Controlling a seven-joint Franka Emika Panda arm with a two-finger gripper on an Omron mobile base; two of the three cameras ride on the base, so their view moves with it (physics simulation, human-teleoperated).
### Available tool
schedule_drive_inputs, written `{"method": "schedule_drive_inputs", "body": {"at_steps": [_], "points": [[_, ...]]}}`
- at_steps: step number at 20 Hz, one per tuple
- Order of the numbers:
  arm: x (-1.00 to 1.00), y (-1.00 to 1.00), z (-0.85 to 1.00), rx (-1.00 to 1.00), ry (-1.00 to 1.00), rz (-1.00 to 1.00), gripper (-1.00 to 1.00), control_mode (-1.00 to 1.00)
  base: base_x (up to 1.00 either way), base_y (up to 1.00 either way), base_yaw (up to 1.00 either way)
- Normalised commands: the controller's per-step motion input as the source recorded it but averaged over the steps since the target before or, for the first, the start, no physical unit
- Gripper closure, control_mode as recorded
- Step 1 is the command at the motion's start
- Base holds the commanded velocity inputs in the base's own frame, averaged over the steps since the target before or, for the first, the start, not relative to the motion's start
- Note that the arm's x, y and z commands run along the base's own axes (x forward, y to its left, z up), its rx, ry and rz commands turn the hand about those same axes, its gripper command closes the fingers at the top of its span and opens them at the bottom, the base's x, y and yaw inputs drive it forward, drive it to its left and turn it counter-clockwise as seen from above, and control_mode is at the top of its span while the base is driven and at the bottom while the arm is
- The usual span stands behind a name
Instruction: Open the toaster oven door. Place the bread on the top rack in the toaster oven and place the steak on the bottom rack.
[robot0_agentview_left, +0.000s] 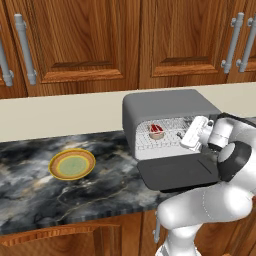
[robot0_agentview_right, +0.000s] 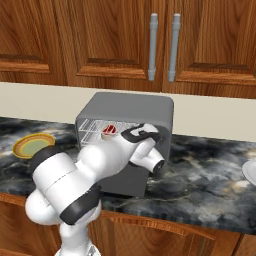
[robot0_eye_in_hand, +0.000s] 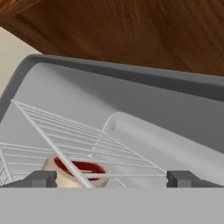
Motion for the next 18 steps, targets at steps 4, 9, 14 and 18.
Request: {"method": "schedule_drive_inputs", "body": {"at_steps": [4,9,14,18], "points": [[0.13,-0.01,-0.18,-0.09,-0.01,-0.06,-1.0,-1.0,0.0,0.0,0.0],[0.21,0.0,-0.17,-0.05,-0.03,-0.2,-1.0,-1.0,0.0,0.0,0.0],[0.13,0.03,-0.12,-0.03,0.0,-0.33,-1.0,-1.0,0.0,0.0,0.0],[0.25,0.0,-0.03,-0.02,0.0,-0.28,-1.0,-1.0,0.0,0.0,0.0]]}}
